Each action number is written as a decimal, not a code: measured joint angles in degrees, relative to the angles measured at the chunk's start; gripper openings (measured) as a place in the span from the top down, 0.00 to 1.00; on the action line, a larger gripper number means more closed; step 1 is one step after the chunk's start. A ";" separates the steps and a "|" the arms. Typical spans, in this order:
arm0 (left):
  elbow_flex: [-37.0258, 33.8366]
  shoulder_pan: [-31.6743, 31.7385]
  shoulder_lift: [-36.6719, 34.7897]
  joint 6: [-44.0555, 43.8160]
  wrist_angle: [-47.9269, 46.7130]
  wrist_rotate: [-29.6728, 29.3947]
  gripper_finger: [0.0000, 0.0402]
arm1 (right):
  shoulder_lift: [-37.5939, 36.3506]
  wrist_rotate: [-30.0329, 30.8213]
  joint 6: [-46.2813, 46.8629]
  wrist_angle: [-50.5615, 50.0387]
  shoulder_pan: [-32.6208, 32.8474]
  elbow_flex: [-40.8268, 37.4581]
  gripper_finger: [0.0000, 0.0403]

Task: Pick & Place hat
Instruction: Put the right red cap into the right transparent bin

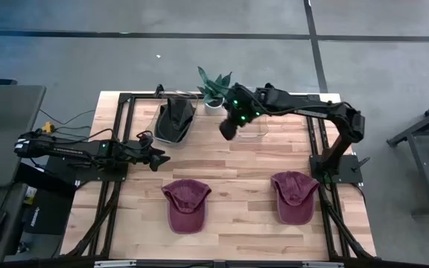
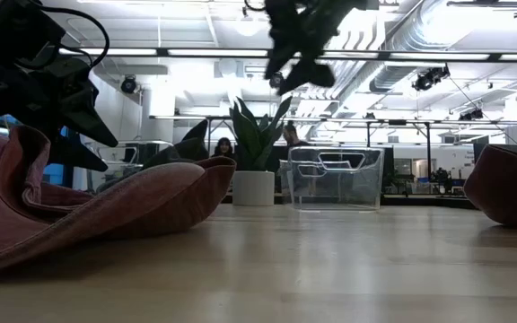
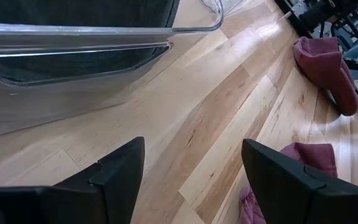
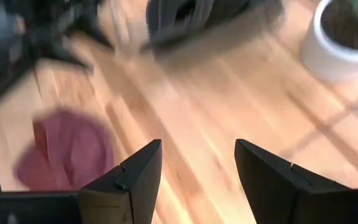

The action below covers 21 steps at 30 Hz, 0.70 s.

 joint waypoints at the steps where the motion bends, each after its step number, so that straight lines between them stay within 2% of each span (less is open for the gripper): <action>1: 0.00 -0.02 -0.01 0.00 0.00 0.00 0.35 | -0.82 0.29 -0.73 -2.55 0.58 0.00 0.51; 10: 0.00 -0.01 0.00 0.01 0.00 0.00 0.35 | -9.14 5.99 -2.78 -23.31 7.76 0.00 0.51; 17: 0.00 -0.02 -0.01 0.02 0.00 0.00 0.35 | -13.03 13.01 2.79 -36.20 13.22 0.00 0.51; 21: 0.00 -0.01 0.00 0.01 0.00 0.00 0.35 | -13.50 13.71 8.92 -41.70 15.36 0.00 0.51</action>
